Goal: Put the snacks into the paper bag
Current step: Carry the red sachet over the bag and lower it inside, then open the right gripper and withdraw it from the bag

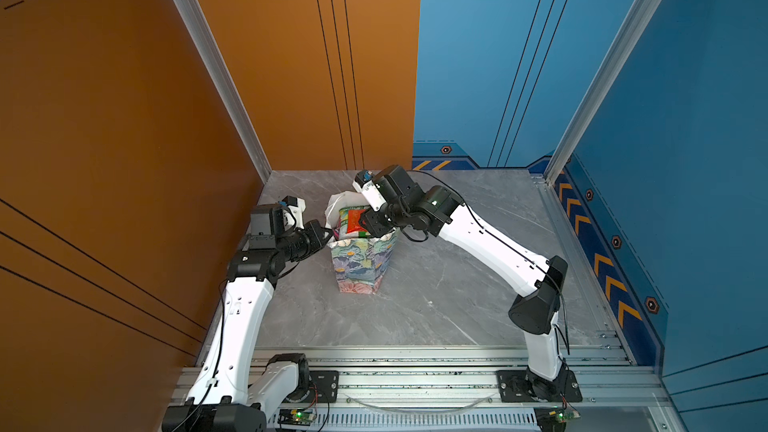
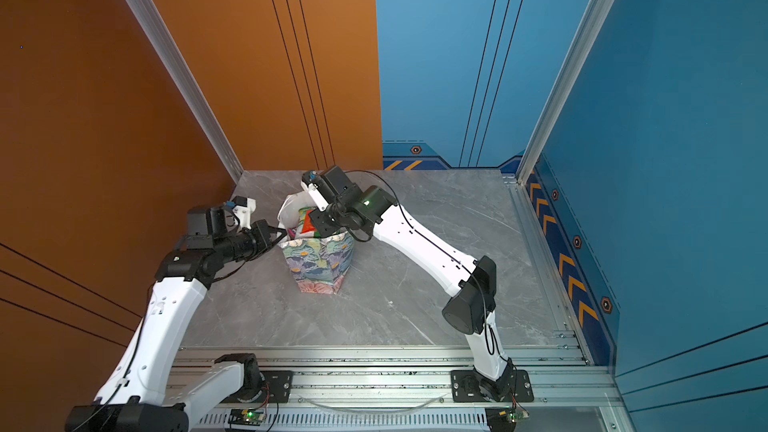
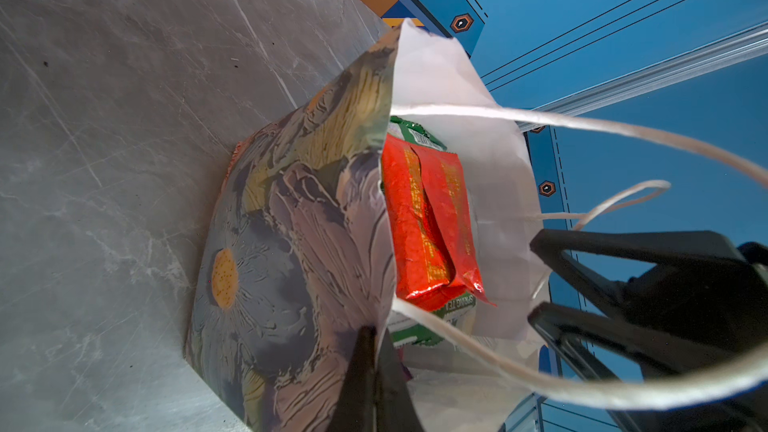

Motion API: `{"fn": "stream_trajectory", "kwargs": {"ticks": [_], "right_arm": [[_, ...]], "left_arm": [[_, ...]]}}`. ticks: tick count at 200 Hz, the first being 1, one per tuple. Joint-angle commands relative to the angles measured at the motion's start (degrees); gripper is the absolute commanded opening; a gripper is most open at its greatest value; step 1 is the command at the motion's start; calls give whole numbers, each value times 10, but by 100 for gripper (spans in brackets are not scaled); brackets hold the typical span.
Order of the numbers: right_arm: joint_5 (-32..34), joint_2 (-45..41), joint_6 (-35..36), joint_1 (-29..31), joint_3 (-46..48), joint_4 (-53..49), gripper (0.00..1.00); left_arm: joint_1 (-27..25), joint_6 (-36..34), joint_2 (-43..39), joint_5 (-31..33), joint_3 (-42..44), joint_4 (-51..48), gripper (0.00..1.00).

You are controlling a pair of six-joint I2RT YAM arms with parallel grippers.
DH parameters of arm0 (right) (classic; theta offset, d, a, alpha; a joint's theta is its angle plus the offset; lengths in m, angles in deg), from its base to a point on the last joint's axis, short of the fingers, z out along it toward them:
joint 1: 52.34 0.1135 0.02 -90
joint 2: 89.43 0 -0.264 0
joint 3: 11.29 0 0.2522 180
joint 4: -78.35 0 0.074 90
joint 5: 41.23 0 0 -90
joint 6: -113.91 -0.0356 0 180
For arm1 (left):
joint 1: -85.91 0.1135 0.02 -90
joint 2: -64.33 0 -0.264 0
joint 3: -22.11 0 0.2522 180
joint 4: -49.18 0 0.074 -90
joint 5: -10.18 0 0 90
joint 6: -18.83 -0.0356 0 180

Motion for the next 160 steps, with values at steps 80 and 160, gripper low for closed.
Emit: {"fn": "stream_trajectory", "kwargs": {"ticks": [80,160], "right_arm": [[90,-278,-41,-28,284,263,91],[110,-403,-93,-104,469,335,100]], "left_arm": [[-4,-6,-16,-19,-28,7,24],[-4,-23,-42,-17,-37,7,98]]}}
